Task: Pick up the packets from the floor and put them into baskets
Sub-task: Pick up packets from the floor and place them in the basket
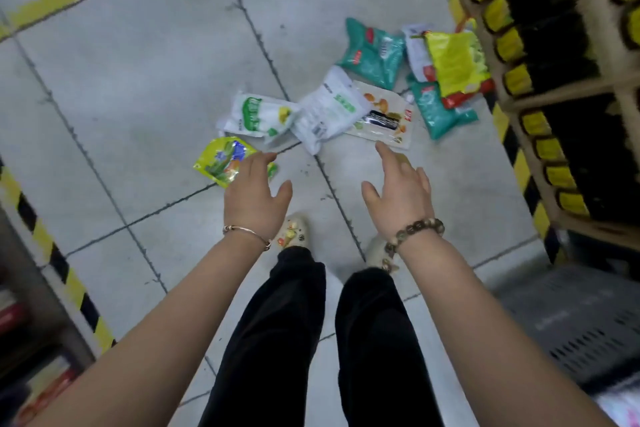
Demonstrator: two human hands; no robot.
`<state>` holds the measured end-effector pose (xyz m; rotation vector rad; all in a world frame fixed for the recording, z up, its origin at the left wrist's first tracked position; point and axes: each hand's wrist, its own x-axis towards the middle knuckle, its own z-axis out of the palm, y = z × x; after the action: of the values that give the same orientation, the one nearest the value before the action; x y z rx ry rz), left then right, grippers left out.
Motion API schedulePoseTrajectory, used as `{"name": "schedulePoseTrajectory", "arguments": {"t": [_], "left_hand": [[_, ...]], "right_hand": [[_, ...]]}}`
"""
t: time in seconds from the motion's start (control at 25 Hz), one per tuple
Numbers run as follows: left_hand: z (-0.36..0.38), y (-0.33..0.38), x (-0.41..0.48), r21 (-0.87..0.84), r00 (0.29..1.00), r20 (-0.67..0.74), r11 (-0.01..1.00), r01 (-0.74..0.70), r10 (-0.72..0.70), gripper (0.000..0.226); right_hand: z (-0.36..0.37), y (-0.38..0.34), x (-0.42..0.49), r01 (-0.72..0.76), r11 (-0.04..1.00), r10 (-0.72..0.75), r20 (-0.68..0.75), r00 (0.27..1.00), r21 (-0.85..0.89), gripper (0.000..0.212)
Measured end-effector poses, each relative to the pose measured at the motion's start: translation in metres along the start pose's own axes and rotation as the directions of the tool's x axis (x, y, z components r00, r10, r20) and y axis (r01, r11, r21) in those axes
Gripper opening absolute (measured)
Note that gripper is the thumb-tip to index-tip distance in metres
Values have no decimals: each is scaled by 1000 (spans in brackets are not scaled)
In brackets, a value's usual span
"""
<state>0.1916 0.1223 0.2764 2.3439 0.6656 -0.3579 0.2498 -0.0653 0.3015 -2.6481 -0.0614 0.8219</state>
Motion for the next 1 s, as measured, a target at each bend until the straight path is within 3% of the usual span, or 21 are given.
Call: {"name": "schedulePoseTrajectory", "arguments": {"t": [0.24, 0.4, 0.48, 0.68, 0.84, 1.0], "left_hand": [[14, -67, 43, 73, 983, -4, 981, 182, -183, 49], [39, -111, 71, 125, 889, 100, 892, 433, -446, 53], [56, -142, 87, 124, 798, 173, 816, 564, -578, 55], [112, -233, 132, -146, 535, 230, 514, 845, -813, 56], [164, -286, 164, -299, 362, 257, 282, 911, -896, 65], [195, -311, 201, -547, 102, 314, -92, 832, -944, 99]], "right_hand": [[38, -45, 81, 88, 994, -78, 153, 985, -61, 57], [69, -63, 147, 178, 974, -135, 269, 954, -141, 51], [93, -68, 181, 180, 974, -132, 292, 947, -141, 50], [183, -85, 256, 11, 1000, -7, 365, 931, -11, 49], [261, -103, 319, 106, 984, -55, 326, 944, -141, 61], [302, -103, 364, 20, 966, 54, 277, 959, -258, 71]]}}
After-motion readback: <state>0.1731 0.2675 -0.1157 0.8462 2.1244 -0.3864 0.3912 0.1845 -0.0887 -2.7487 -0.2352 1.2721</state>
